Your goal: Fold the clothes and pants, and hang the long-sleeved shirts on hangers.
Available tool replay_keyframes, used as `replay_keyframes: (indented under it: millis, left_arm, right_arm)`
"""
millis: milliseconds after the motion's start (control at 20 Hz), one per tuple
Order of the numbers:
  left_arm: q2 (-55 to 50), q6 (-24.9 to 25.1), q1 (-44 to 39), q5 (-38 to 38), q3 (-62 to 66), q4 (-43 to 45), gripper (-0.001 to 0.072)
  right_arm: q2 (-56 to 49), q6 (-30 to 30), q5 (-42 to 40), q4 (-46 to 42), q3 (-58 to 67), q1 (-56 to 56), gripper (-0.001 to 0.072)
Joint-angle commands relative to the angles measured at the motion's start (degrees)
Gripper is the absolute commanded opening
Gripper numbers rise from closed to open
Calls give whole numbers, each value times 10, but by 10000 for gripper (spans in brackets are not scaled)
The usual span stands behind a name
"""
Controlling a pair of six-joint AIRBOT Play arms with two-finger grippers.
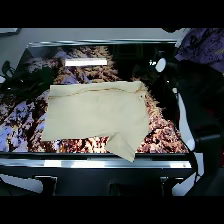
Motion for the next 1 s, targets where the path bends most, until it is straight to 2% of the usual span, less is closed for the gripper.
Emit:
replay_keyframes:
  millis: [0,150,200,300,600,750,950]
  left_arm:
    - [35,7,55,-109,28,23,610]
    - [68,4,112,-200,23,31,604]
    - [78,-22,130,-205,13,24,603]
    - [97,-33,156,-205,-10,22,604]
    - [114,-35,154,-205,-63,23,604]
    - [110,-34,139,-204,-73,23,604]
    - [100,-35,126,-201,-74,23,604]
  right_arm:
    - [56,-99,125,14,0,-56,425]
    - [102,-202,249,39,-26,-136,423]
    - [120,-236,272,90,-62,-165,422]
    - [165,-303,287,230,-175,-226,422]
    - [268,-382,209,241,-534,-269,423]
    - [271,-409,163,253,-624,-269,425]
    - [271,-445,122,282,-676,-269,425]
